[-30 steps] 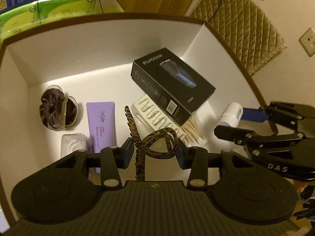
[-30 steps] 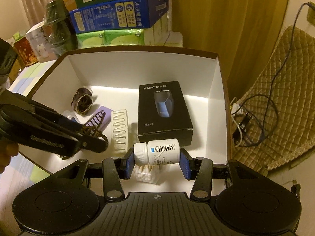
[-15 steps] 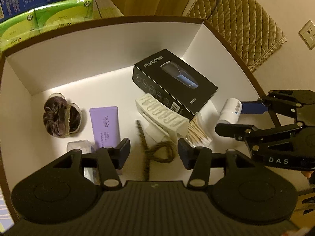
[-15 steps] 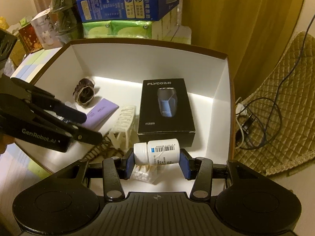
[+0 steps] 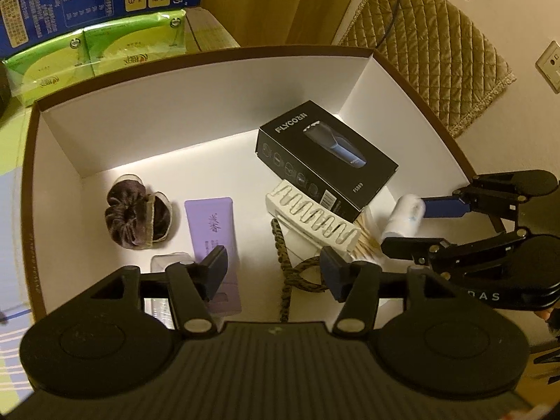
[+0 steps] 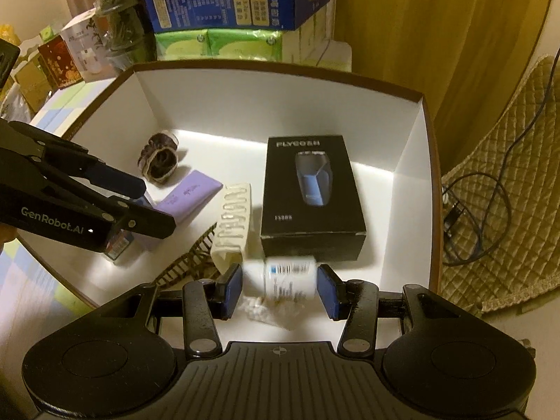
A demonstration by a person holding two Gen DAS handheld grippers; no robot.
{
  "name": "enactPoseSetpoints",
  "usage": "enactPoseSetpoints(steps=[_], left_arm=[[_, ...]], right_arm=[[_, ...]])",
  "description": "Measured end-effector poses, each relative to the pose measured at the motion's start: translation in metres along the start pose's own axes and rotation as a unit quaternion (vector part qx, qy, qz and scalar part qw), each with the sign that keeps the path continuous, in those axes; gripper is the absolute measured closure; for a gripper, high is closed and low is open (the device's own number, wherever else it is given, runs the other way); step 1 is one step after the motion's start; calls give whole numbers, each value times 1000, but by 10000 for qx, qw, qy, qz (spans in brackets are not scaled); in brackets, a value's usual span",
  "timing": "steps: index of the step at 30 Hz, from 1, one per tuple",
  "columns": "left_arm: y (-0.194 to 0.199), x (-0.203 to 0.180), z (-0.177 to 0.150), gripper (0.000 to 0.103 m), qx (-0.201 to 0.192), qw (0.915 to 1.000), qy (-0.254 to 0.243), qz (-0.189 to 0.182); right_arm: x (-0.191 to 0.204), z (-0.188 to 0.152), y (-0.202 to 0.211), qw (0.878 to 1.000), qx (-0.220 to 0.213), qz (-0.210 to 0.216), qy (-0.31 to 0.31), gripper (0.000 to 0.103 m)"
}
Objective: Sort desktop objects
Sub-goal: 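Open left tool to drop cord in box while right tool releases pill bottle, then withdraw both open tools from the brown box back over the table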
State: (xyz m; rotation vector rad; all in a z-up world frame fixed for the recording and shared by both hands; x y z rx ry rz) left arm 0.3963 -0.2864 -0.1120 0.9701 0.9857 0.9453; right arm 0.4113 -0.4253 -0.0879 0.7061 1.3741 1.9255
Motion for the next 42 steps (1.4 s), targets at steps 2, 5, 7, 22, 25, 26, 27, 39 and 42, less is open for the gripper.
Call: enactPoseSetpoints(steps=[2, 5, 7, 22, 25, 26, 27, 39, 42], left_arm=[[2, 1, -1, 49, -26, 10000, 5, 27], [6, 1, -2, 39, -82, 9999, 17, 111], [11, 1, -5, 35, -127, 9998, -3, 166], [68, 0, -45, 10, -681, 9953, -126, 682], [80, 3, -56, 10, -760, 9947, -96, 681], [85, 5, -60, 10, -782, 9946, -77, 676], [88, 6, -64, 10, -801, 9944, -62, 682], [121, 33, -115, 9, -966, 9922, 287, 729], [128, 43, -130, 9, -971, 9919, 359, 731]], right_arm=[[1, 0, 2, 10000, -96, -25, -8, 56], [3, -5, 10, 9995, -276, -84, -87, 29], [5, -8, 16, 9993, -353, -34, -134, 21], [24, -47, 56, 9928, -854, 189, -821, 2], [31, -49, 62, 9916, -932, 230, -869, 2], [34, -50, 65, 9913, -958, 238, -873, 2], [36, -51, 66, 9911, -976, 243, -872, 2], [89, -55, 76, 9909, -1091, 350, -712, 2], [106, -54, 77, 9911, -1101, 397, -639, 2]])
Point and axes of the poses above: each gripper's, at about its wrist camera, not at the fingertips, and y roughly against the way its jaws point, x to its left, z to its top, the point moved 1 cm from there along -y, roughly the way its jaws point, and after that the axes turned 14 degrees about x, right-handed, at the moved point
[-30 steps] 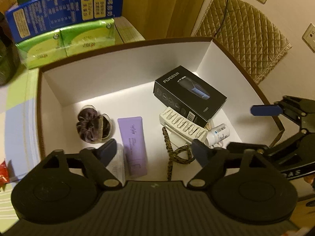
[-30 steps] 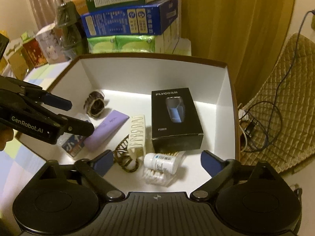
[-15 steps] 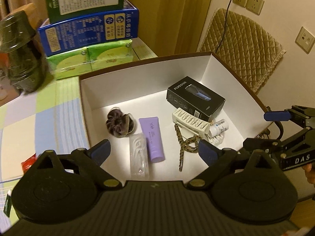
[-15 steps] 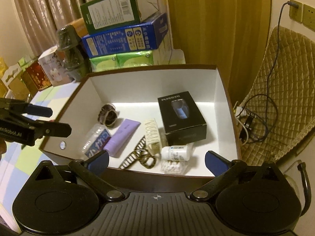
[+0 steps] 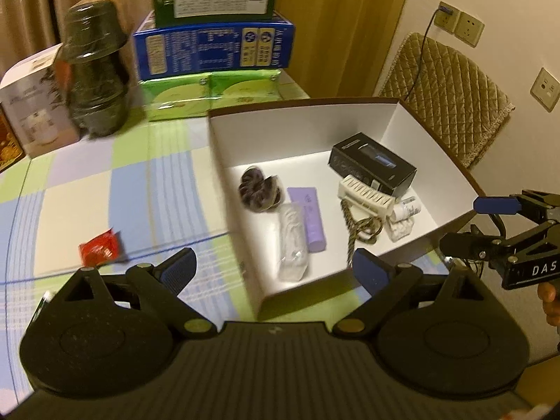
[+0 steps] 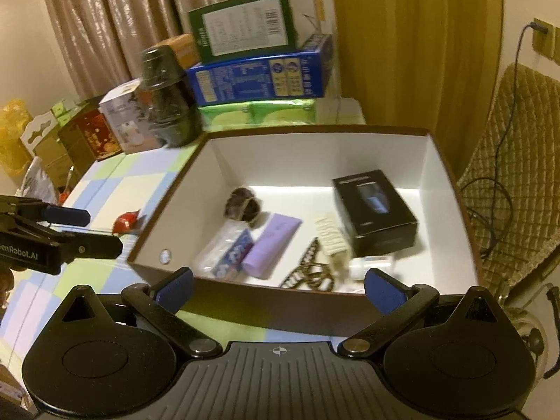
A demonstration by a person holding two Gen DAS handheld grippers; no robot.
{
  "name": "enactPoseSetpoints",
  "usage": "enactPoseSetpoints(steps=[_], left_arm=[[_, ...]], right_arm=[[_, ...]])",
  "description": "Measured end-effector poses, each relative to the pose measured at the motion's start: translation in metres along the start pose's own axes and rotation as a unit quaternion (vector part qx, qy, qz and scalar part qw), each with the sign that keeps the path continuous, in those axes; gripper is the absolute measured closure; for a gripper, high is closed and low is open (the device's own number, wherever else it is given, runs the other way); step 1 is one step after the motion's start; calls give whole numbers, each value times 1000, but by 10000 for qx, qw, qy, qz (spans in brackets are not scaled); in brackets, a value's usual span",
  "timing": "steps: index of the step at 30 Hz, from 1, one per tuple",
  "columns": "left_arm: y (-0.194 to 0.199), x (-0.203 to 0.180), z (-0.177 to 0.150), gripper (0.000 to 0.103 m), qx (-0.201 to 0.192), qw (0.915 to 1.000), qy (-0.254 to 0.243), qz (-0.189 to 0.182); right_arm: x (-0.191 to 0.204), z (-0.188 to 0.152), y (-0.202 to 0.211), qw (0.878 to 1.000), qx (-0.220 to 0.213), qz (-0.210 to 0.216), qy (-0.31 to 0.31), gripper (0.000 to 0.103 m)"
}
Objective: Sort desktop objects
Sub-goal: 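Withdraw both open tools from the brown box back over the table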
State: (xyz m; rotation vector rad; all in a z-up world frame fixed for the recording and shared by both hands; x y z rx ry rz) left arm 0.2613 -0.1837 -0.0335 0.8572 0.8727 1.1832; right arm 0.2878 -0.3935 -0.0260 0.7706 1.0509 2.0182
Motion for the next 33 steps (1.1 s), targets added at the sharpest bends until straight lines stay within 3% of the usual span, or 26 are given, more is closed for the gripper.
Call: enactPoseSetpoints(steps=[15, 33], left_arm=[[39, 73, -56, 9, 45, 9994, 350, 40], [67, 180, -116, 9, 169, 9951, 892, 402]], right_arm=[[102, -6, -21, 9982, 148, 432, 387, 2], [202, -8, -84, 9934, 556, 793, 614, 2]])
Point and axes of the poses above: each gripper's, at about its wrist camera, not at the fingertips, and y roughly against the way its jaws point, x to its left, z to its top, the point moved 1 cm from there along -y, roughly the way its jaws point, and after that the axes turned 14 degrees about x, right-handed, at the moved point
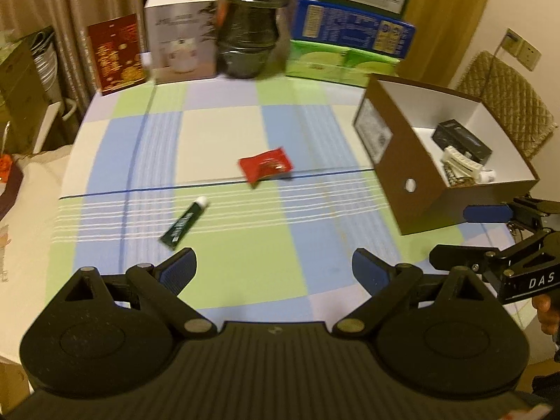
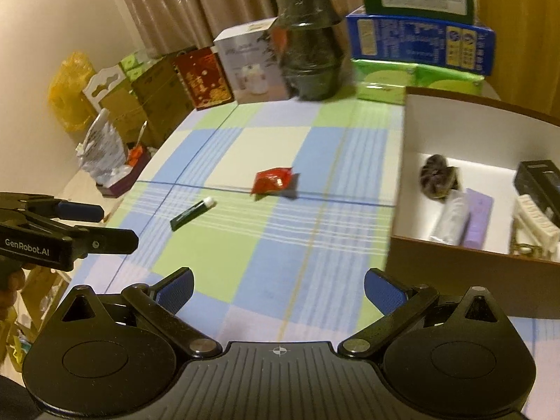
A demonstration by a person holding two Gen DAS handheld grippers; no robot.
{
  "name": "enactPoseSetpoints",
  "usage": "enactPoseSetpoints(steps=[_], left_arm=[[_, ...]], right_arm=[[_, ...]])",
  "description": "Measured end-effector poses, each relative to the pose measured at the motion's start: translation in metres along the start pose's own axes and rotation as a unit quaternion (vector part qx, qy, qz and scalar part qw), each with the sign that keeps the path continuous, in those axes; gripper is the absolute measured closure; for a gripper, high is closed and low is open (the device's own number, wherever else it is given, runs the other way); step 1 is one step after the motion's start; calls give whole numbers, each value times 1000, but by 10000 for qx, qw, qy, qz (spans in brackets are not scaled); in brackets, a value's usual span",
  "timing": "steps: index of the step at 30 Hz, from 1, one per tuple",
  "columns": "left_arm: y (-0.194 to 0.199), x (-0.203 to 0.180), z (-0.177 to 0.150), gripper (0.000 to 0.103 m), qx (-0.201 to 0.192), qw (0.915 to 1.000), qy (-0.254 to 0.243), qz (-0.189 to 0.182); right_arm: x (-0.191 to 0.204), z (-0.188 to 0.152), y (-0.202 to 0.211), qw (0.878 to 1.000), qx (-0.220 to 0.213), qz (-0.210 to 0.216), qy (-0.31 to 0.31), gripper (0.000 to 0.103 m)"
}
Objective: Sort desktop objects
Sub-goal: 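Withdraw both open tools from the brown box back over the table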
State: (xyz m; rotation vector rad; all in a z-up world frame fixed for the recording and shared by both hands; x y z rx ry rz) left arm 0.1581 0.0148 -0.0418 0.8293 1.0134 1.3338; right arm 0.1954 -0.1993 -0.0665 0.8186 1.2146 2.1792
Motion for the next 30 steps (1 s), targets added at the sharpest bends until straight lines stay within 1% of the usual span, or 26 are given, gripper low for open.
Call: enactPoseSetpoints(steps=[8, 12, 21, 30], left_arm=[[1, 33, -6, 10, 16, 9998, 145, 151], [-1, 46, -8, 10, 43, 9997, 179, 167], [-9, 63, -4, 10, 113, 9994, 195, 244], [-20, 73, 3, 10, 174, 9994, 155, 275]], right_arm=[[22, 8, -22, 9999, 89, 15, 60, 2], [29, 11, -30, 9999, 114, -19, 37, 2], [40, 20, -49, 9997, 203, -102, 50, 2], [42, 34, -62, 9996, 140, -243, 0, 2]])
Point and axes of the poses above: each gripper's, at about its wrist camera, not at the fingertips, and y roughly against the way its jaws point, x to its left, z to its top, the point moved 1 cm from there along -y, roughly the way its jaws point, and after that the axes turned 14 degrees about x, right-handed, at the moved point
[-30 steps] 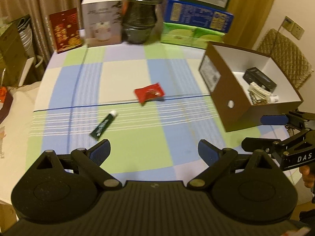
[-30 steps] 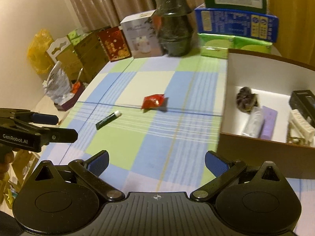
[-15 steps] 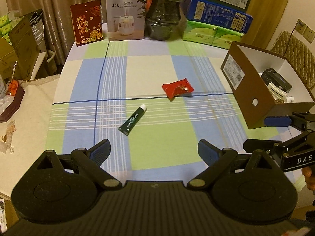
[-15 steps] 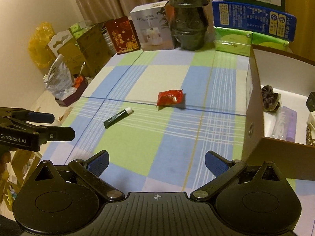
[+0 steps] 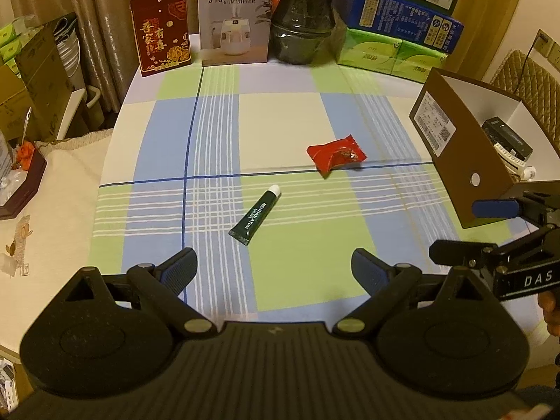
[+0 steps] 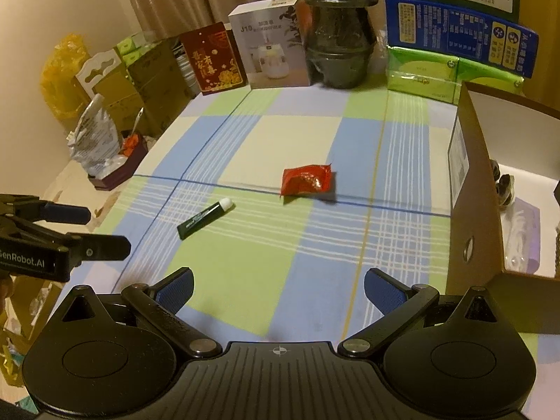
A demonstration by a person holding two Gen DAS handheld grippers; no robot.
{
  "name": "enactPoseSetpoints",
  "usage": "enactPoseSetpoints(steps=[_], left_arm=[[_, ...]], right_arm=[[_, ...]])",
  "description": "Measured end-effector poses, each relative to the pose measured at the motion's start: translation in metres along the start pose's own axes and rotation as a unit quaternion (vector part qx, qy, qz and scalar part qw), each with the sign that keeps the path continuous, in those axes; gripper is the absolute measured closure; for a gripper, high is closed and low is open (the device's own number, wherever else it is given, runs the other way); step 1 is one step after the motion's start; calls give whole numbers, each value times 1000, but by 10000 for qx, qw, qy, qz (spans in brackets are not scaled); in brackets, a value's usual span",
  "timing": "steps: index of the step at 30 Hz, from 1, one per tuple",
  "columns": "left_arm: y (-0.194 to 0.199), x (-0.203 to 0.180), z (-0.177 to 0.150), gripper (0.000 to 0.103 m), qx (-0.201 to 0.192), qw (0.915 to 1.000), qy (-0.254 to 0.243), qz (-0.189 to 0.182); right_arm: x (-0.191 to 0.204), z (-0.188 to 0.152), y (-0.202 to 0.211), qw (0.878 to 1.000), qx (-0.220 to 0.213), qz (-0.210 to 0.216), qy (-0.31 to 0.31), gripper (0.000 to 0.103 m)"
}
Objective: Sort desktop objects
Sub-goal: 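Withdraw both open tools from the brown box back over the table, then move left tool to green lip gel tube while right tool approaches red candy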
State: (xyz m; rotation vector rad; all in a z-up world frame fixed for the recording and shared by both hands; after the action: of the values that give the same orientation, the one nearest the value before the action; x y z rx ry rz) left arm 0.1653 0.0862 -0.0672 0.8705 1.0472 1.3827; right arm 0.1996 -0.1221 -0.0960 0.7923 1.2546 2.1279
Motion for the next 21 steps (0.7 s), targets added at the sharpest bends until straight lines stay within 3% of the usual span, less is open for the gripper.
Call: enactPoseSetpoints(steps=[10, 21], left_arm=[[-32, 4, 12, 14, 64, 9994, -260, 217], [-78, 4, 43, 38, 142, 9962, -823, 234]], right_arm=[[0, 16, -26, 9999, 22, -150, 15, 2], [-17, 39, -51, 9992, 43, -342, -197, 2]])
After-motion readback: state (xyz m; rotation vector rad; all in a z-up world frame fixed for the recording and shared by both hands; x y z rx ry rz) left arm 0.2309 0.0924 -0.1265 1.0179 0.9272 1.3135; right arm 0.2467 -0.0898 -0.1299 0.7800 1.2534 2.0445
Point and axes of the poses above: each gripper's, at about its wrist camera, not at the fingertips, and y roughly against the way its jaws point, x to its left, z to its top, the point moved 1 cm from there along -y, roughly the way its jaws point, and after that the axes turned 14 degrees about x, right-handed, at the moved point
